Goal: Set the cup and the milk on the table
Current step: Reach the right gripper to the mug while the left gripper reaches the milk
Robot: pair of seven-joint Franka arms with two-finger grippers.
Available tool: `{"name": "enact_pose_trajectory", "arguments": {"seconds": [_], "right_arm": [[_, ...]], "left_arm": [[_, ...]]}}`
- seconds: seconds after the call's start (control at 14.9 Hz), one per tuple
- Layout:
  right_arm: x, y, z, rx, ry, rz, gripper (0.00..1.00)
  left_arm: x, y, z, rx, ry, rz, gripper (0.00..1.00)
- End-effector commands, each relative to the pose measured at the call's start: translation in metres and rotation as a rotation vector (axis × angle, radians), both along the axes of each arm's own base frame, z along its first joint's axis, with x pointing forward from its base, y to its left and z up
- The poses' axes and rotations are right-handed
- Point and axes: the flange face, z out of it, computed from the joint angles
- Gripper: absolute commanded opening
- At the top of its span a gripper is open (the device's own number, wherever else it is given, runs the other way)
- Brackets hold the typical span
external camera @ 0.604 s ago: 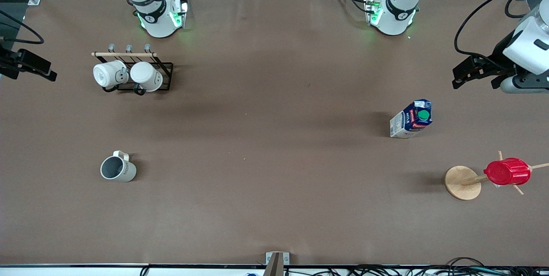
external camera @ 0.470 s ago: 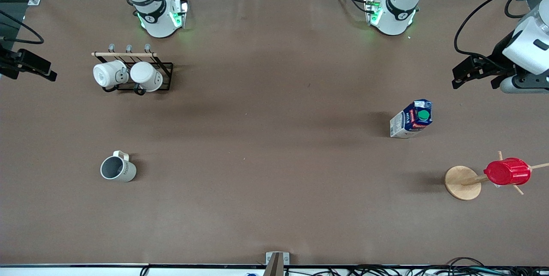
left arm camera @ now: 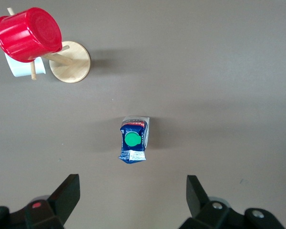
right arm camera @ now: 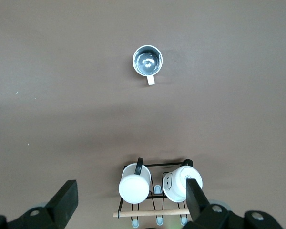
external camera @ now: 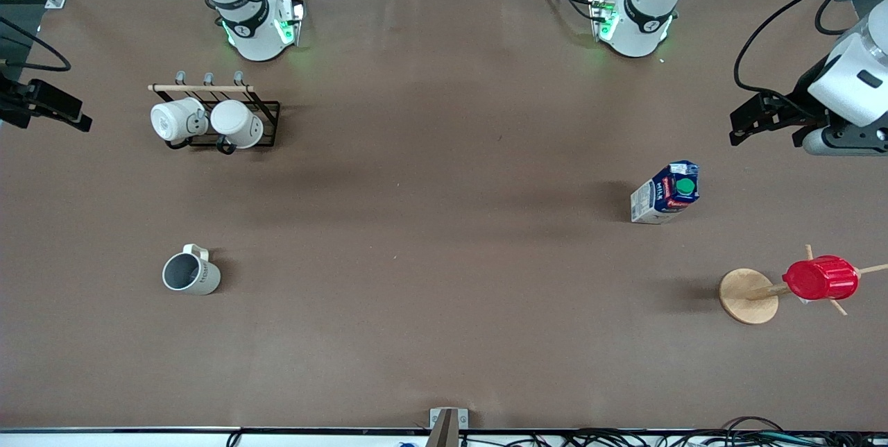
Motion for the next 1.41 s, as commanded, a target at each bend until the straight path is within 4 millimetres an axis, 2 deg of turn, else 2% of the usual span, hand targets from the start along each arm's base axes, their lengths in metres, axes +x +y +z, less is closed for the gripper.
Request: {"name": "enact_pose_trajectory", "arguments": {"seconds": [0.0,0.07,0.13,0.27,0.47,0.6,0.81,1.01,1.14,1.34], "right_arm": [[0.022,-0.011,-0.034,0.01,0.007,0.006,1.0],[0.032,-0.015,-0.047,0.009,-0.01,0.036,1.0],[0.043,-0.023,-0.065,0.009,-0.021,0.064,1.0],[0.063,-0.042,-0.111,0.002,-0.031,0.057,1.0],[0.089,-0.056,-0.183,-0.008,-0.043,0.071,1.0],[0.105,-0.059,-0.239,-0.015,-0.049,0.071,1.0],[0.114,-0.055,-0.316,-0.03,-0.094,0.079,1.0],[0.111,-0.052,-0.363,-0.037,-0.108,0.101,1.0],[0.112,-0.056,-0.381,-0.042,-0.115,0.116,1.0],[0.115,-0.056,-0.405,-0.047,-0.133,0.117,0.99]], "left_arm": [[0.009,0.0,-0.013,-0.004,0.014,-0.01,0.99],[0.012,0.0,-0.017,-0.003,0.014,-0.006,0.99],[0.017,-0.001,-0.032,-0.003,0.026,-0.008,0.99],[0.021,-0.001,-0.057,-0.003,0.025,-0.02,0.99],[0.023,0.008,-0.121,-0.005,0.002,-0.008,0.98],[0.019,0.009,-0.155,-0.007,-0.012,-0.006,0.98],[0.011,0.021,-0.184,-0.004,0.02,-0.018,0.97],[-0.001,0.022,-0.213,-0.001,0.036,-0.027,0.97],[-0.008,0.023,-0.231,0.0,0.047,-0.026,0.97],[-0.011,0.023,-0.243,-0.002,0.04,-0.025,0.97]]}}
